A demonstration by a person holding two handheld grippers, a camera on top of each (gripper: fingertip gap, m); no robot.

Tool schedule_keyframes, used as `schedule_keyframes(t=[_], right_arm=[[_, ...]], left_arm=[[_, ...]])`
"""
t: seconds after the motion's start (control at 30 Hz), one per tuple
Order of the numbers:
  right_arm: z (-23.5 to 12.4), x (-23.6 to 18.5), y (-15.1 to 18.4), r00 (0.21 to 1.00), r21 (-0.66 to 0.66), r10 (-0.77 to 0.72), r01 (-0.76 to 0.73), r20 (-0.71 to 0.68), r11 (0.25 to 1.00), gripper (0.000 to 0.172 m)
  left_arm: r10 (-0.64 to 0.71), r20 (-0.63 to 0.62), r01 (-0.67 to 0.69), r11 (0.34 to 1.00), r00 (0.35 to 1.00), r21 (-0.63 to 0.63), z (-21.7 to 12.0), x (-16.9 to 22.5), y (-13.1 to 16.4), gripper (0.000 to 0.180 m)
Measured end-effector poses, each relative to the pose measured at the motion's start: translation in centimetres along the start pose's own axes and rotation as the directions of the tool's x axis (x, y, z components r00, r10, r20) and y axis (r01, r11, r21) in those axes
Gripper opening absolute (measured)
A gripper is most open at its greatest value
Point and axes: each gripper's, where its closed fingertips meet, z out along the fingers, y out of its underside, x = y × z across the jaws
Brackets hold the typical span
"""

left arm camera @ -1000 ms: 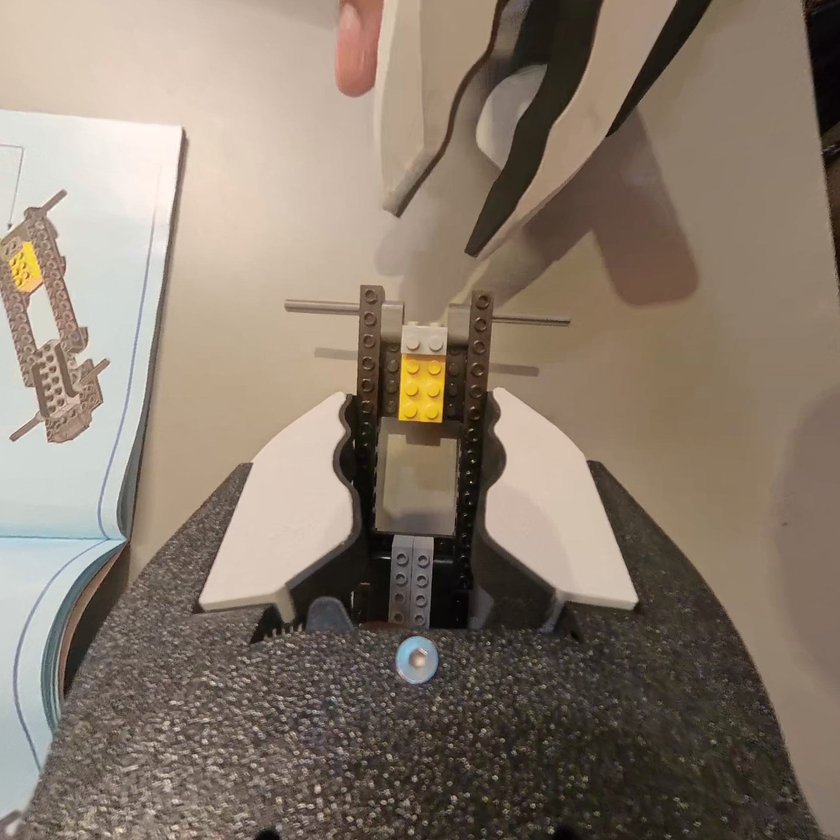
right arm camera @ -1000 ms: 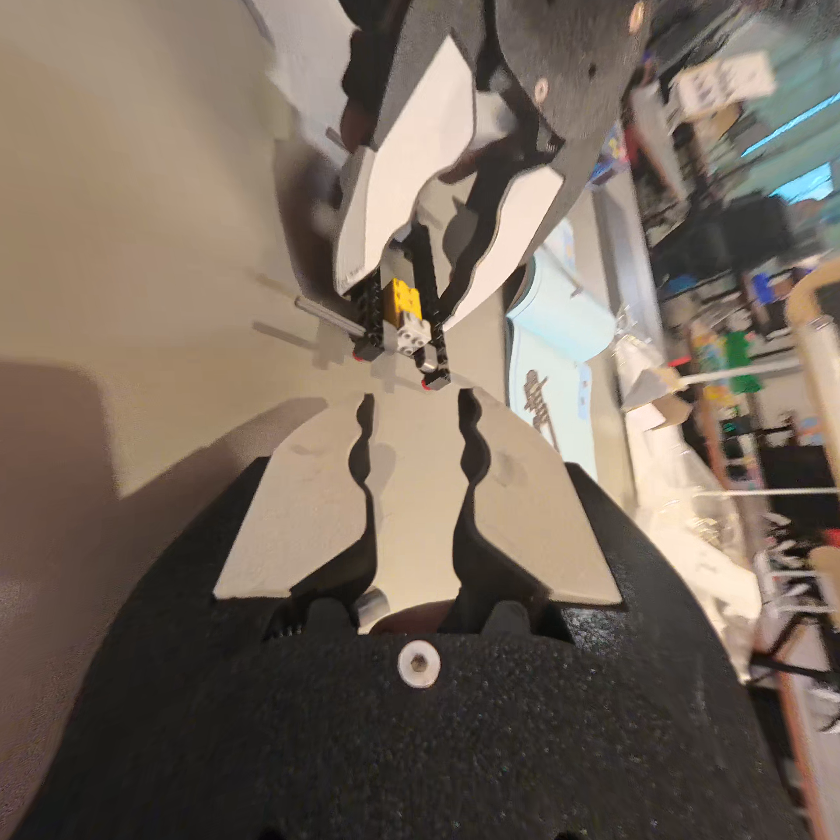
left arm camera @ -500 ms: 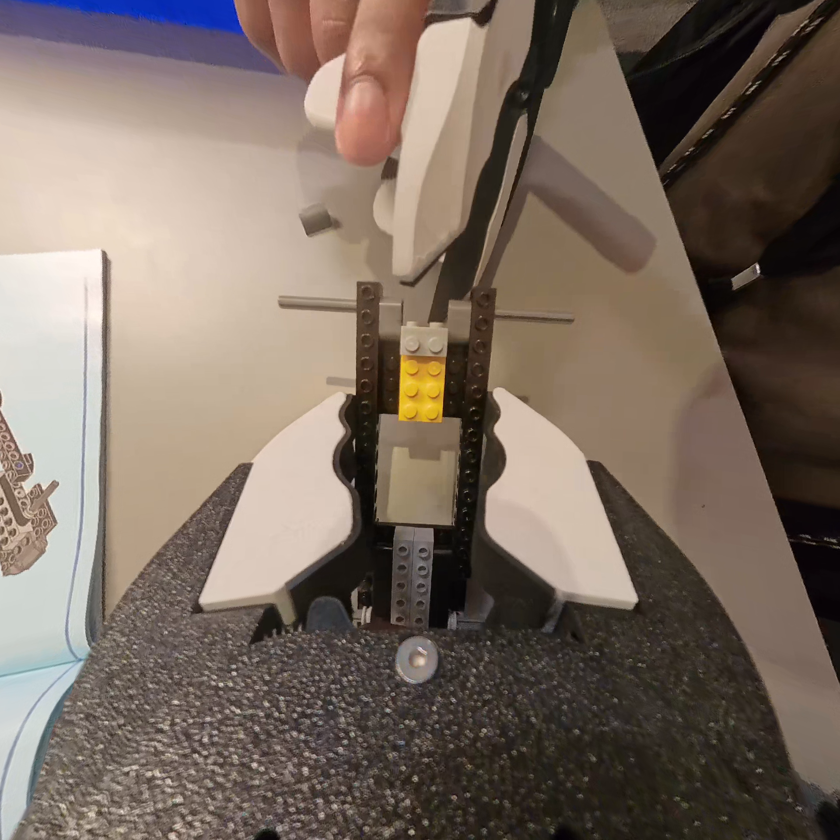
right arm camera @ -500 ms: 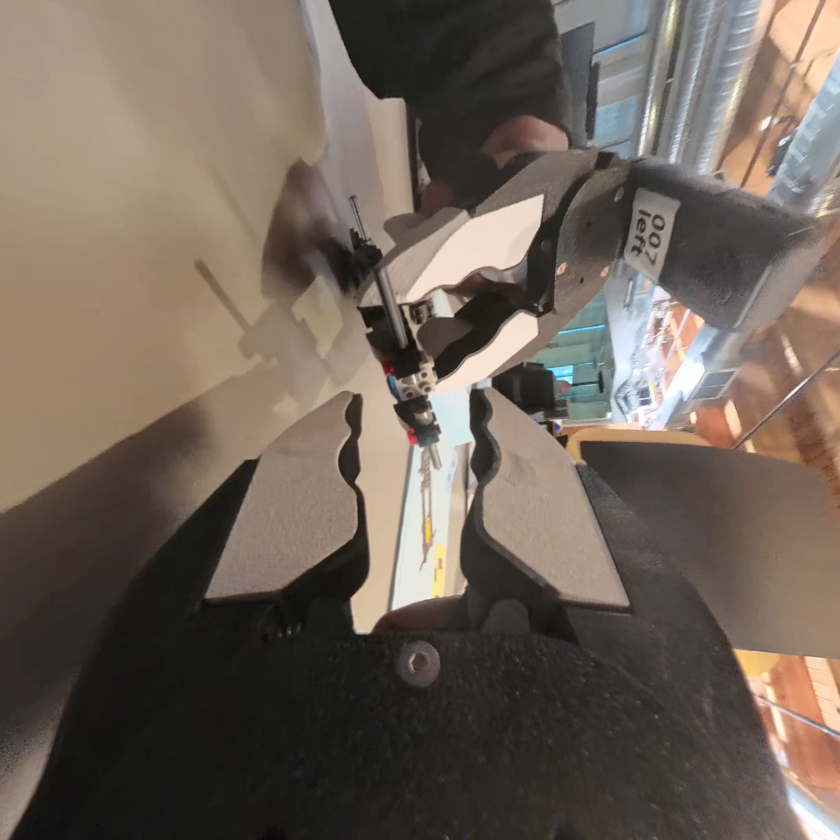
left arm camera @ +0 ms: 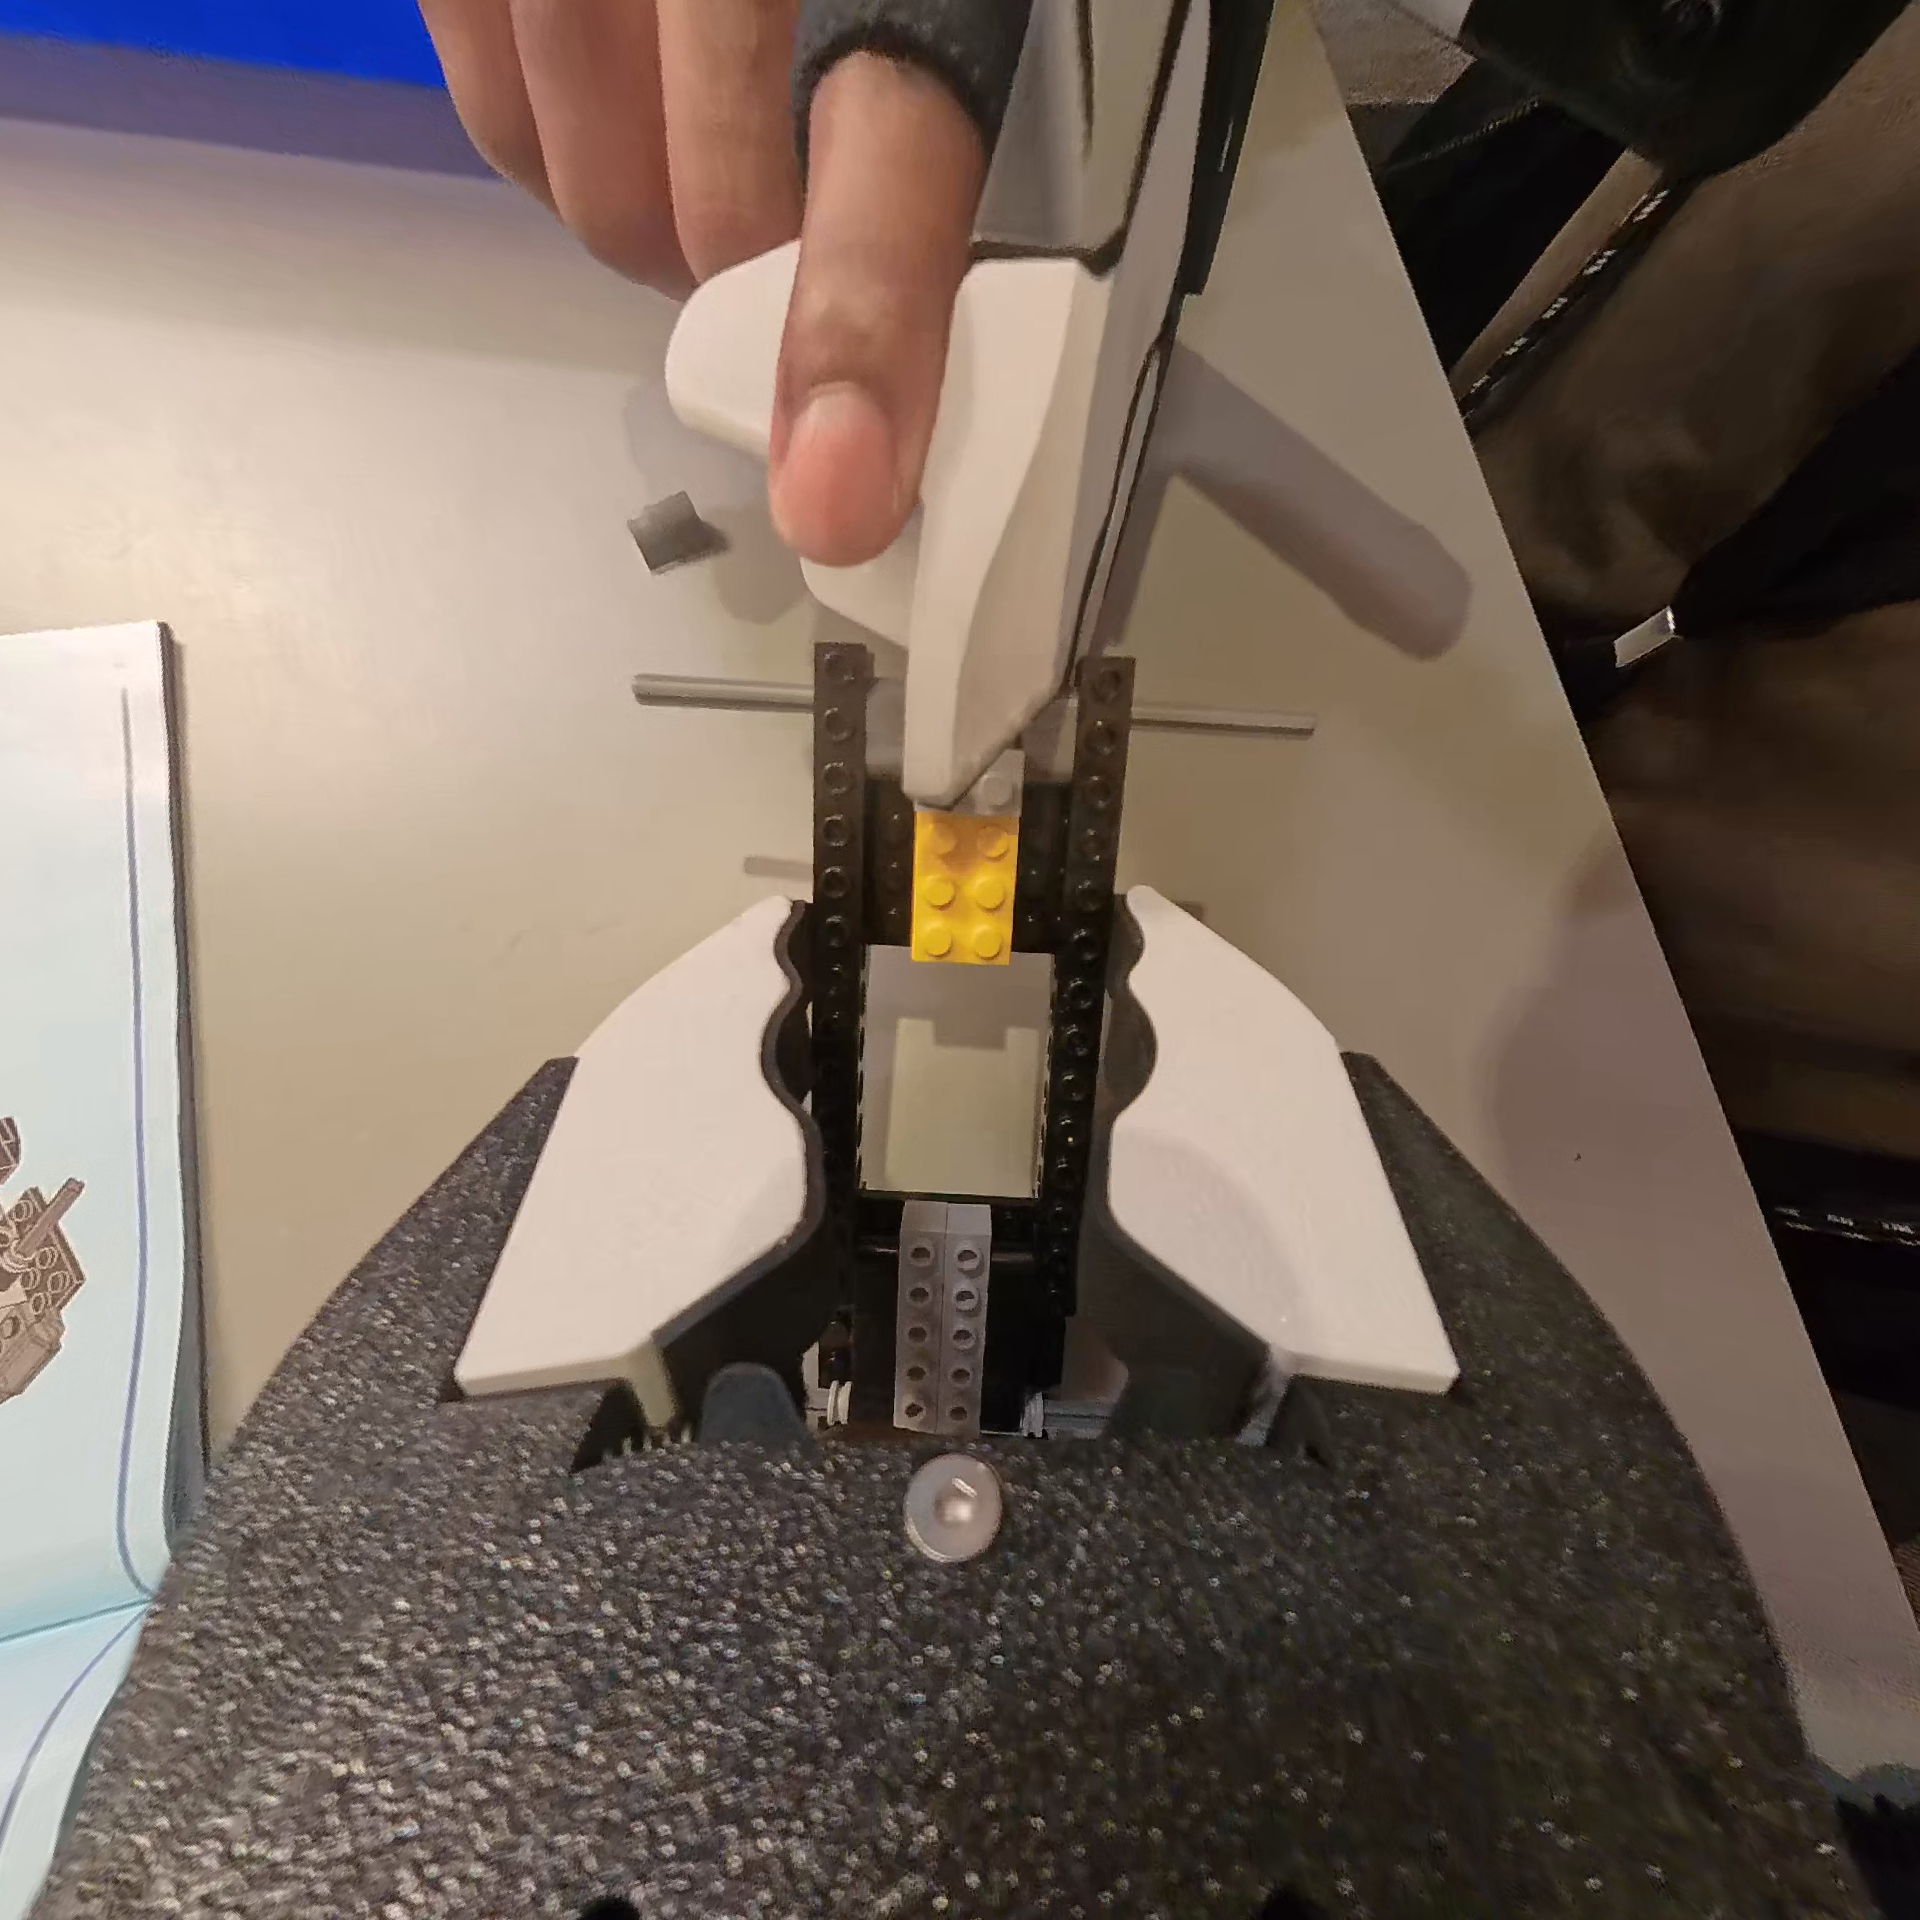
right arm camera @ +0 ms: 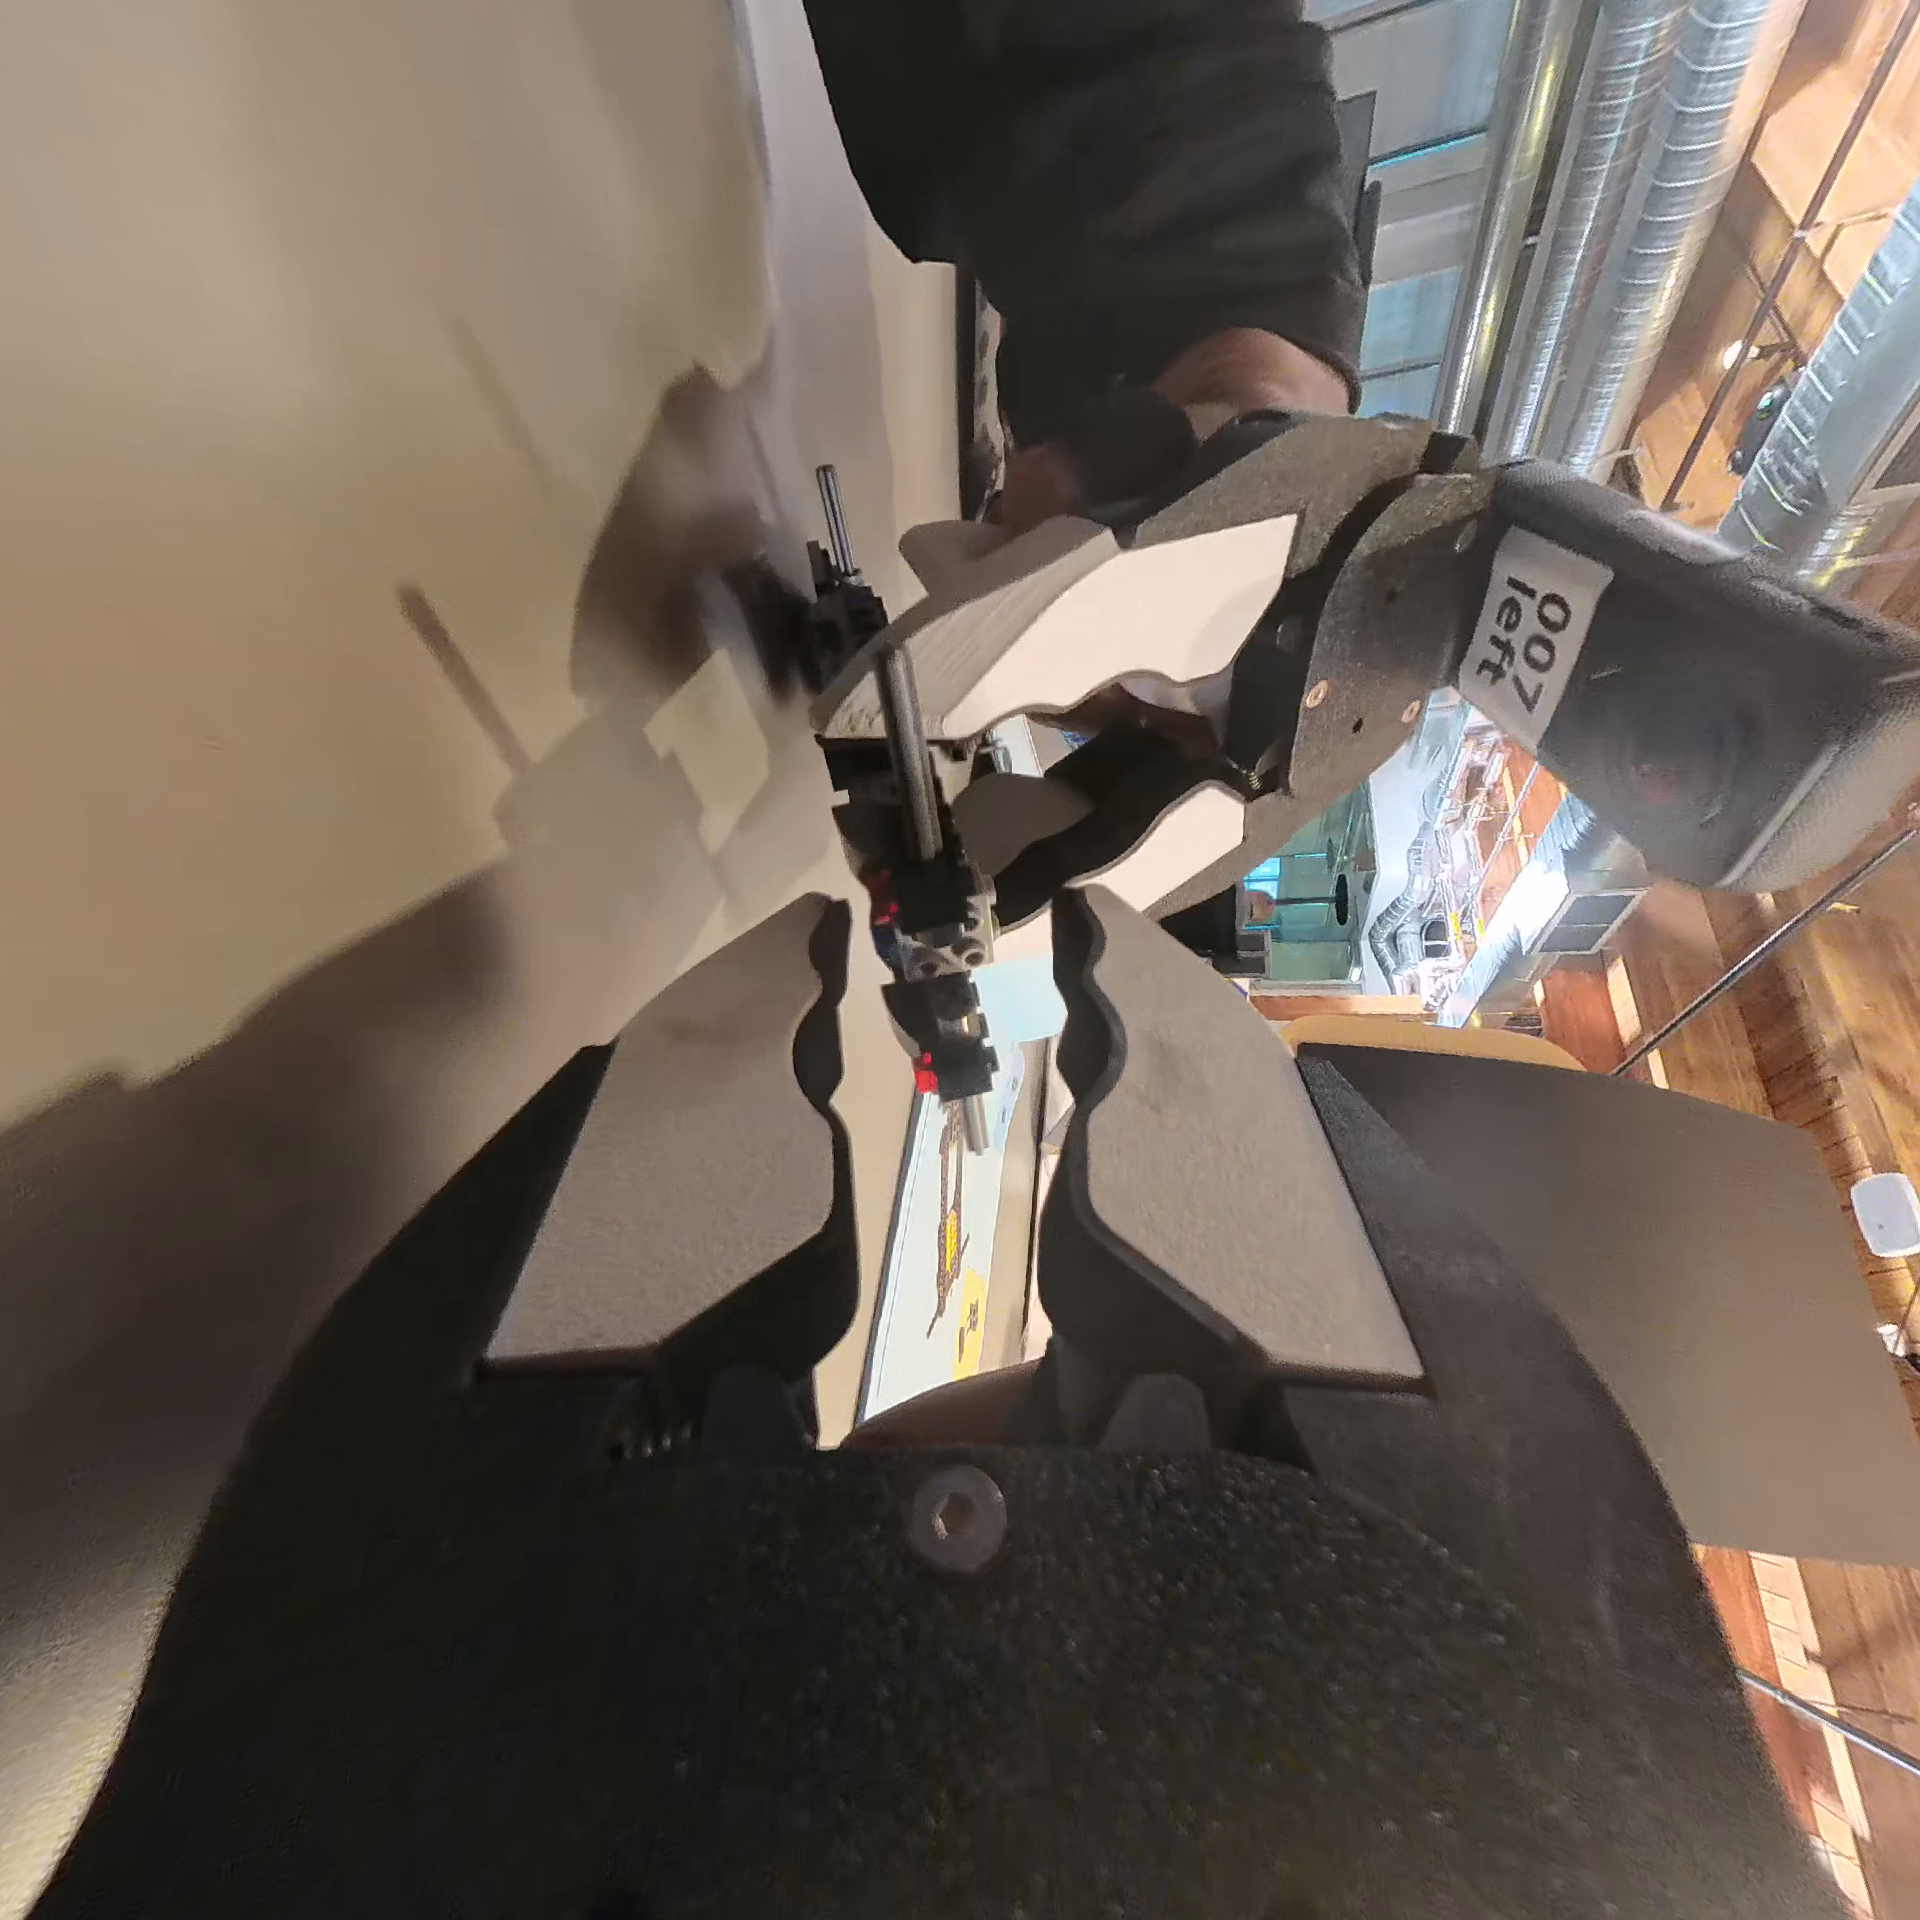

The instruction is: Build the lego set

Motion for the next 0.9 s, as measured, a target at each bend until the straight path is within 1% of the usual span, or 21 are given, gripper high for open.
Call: schedule_keyframes(t=[0.1, 0.17, 0.37, 0.7, 0.8, 0.9], right_arm=[[0.3, -0.4, 0.1, 1.000, -0.013, -0.011, 0.011, 0.013, 1.000, 0.030], [0.4, -0.4, 0.3, 1.000, -0.021, -0.019, 0.019, -0.004, 1.000, 0.023], [0.4, -0.6, 0.5, 1.000, -0.024, -0.009, 0.009, 0.013, 1.000, 0.022], [-0.2, 0.0, 0.6, 0.999, -0.016, 0.039, -0.039, 0.035, 0.999, 0.022], [-0.4, 0.3, 0.7, 0.996, -0.013, 0.077, -0.076, 0.047, 0.997, 0.022], [-0.6, 1.0, 0.9, 0.988, -0.008, 0.149, -0.149, 0.051, 0.989, 0.021]], left_arm=[[-0.003, -0.010, 0.003, 1.000, 1.000, 0.006, 0.1, 0.1, -0.1, 0.054], [-0.009, -0.018, 0.009, 1.000, 1.000, 0.009, 0.1, 0.1, -0.2, 0.054], [-0.041, -0.047, 0.042, 0.999, 0.998, 0.019, 0.4, 0.1, -0.1, 0.054], [-0.081, -0.097, 0.091, 0.991, 0.992, 0.099, 0.1, 0.2, -1.1, 0.054], [-0.091, -0.097, 0.103, 0.986, 0.991, 0.128, -0.1, 0.1, -1.5, 0.054], [-0.097, -0.084, 0.111, 0.976, 0.992, 0.188, -0.7, 0.0, -2.2, 0.053]])
